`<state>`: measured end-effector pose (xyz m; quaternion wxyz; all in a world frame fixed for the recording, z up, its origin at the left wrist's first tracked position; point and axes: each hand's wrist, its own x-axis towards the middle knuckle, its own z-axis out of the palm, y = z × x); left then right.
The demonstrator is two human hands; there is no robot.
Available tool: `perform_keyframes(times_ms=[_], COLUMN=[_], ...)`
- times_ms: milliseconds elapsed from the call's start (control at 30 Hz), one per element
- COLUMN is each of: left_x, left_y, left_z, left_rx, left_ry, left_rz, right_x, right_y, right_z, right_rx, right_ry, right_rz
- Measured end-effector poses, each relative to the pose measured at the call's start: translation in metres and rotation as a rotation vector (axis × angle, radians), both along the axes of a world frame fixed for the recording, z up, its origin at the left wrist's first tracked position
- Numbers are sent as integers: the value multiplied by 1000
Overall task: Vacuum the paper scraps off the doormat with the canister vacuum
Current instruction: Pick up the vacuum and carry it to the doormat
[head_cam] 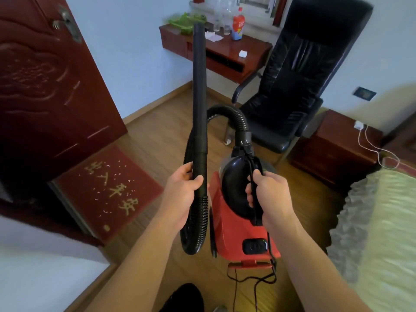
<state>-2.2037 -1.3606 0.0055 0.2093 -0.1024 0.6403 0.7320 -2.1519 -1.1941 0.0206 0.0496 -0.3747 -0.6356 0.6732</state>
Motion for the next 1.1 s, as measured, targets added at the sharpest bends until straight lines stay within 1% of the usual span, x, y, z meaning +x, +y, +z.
perform_keyframes(times_ms=[433,667,833,1100], left_x=[-245,-338,-385,-434], left_y=[37,50,67,96], left_z=[-36,-36,-42,-57], left_rx=[-2,-14,-44,-126], left_ry=[-48,-56,-87,-140], left_rz=[94,180,294,579], right_x=[-244,-352,-421,-513], right_y=[33,53,70,91], right_z=[-26,-26,-38,-67], right_rx=[-23,-28,-35,-61], right_ry=[-59,-80,-116,-184], right_rz=[59,114,231,544])
